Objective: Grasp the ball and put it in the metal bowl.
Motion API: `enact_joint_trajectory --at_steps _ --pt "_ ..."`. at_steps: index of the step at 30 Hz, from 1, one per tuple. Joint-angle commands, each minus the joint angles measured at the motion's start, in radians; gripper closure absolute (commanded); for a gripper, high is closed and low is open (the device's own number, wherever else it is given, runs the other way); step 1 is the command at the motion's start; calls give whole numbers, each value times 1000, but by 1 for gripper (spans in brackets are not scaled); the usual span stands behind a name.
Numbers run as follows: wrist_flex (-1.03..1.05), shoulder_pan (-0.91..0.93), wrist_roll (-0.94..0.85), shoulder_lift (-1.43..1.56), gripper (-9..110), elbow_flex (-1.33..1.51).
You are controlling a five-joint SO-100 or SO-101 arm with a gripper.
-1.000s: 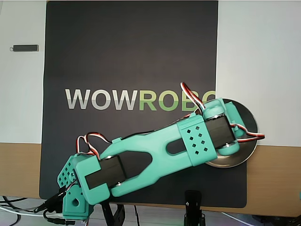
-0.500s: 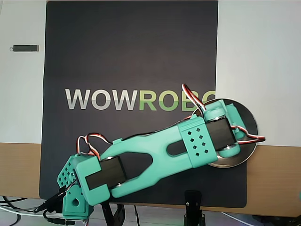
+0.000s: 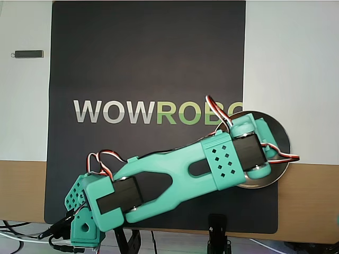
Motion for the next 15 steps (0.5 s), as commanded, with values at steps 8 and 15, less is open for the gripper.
enact_joint_trajectory --at_steps 8,15 --pt "6 -54 -2 25 102 -37" --pt "63 -126 -3 67 102 -34"
